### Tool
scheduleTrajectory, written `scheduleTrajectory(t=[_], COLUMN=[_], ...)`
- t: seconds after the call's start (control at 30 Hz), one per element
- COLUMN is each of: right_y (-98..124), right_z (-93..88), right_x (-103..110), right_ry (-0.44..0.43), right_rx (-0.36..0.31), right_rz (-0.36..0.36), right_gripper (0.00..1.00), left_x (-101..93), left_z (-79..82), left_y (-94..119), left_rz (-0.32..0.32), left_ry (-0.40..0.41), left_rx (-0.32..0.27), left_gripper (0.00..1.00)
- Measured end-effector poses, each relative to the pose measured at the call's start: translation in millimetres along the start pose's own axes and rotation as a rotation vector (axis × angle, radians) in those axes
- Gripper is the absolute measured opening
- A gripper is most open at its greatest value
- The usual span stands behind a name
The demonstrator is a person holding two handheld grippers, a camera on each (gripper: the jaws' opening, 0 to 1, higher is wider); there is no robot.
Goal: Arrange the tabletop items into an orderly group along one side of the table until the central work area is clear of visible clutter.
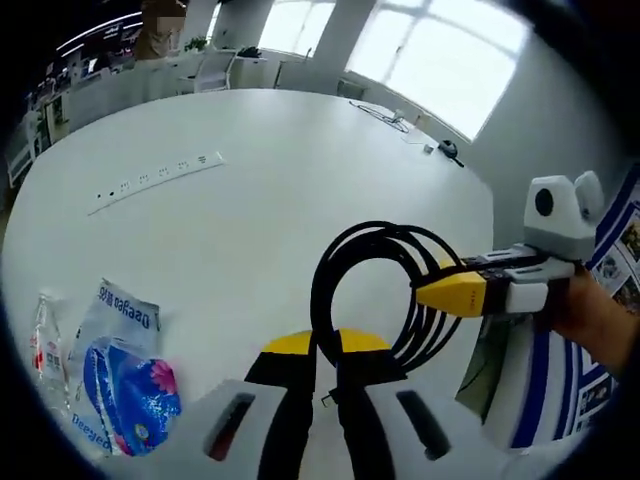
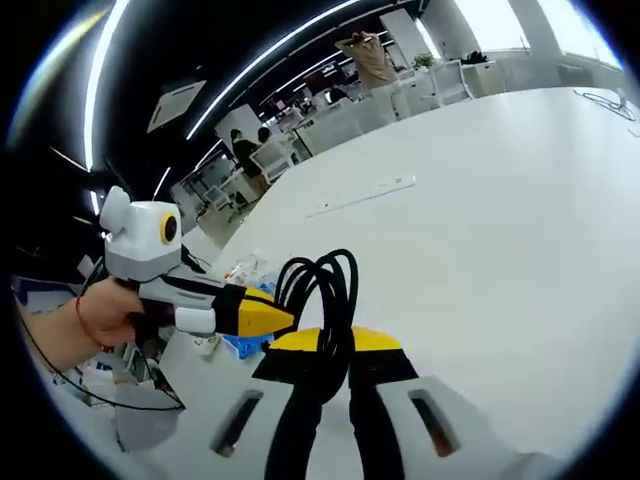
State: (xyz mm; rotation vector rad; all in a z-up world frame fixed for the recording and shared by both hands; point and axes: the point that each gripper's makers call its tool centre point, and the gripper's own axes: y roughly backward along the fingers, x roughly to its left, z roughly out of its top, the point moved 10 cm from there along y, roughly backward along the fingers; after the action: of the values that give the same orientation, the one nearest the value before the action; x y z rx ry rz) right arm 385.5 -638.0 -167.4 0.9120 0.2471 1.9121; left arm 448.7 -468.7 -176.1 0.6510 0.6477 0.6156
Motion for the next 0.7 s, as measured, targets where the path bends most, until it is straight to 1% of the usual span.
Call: scheduleTrajectory(t=[0.1, 0.27, 0.37, 0.53, 0.7], right_y=[2, -1, -4, -16, -29], right_z=[-3.2, -8.8, -9.8, -12.7, -13.8], right_x=[-13, -30, -39, -54, -60], right_ry=[-0.008, -0.020, -0.026, -0.040, -0.030], right_rx=[0.009, 0.030, 0.042, 0.071, 0.094], right_rz=[-0.018, -0.028, -0.028, -0.016, -0.014], right_gripper=[0.06, 0.06, 0.06, 0.06, 0.06], left_x=[-6.2, -9.4, -9.1, -4.7, 2.1], left_z=[-1.4, -5.5, -7.5, -9.8, -13.2], left_y=[-13, -30, -38, -49, -58], left_rz=[-0.004, 0.003, 0.006, 0.024, 0.038], left_ry=[-0.002, 0.021, 0.041, 0.065, 0.085], left_rx=[0.008, 0.027, 0.034, 0.047, 0.062], left_gripper=[0.04, 0.04, 0.04, 0.04, 0.04])
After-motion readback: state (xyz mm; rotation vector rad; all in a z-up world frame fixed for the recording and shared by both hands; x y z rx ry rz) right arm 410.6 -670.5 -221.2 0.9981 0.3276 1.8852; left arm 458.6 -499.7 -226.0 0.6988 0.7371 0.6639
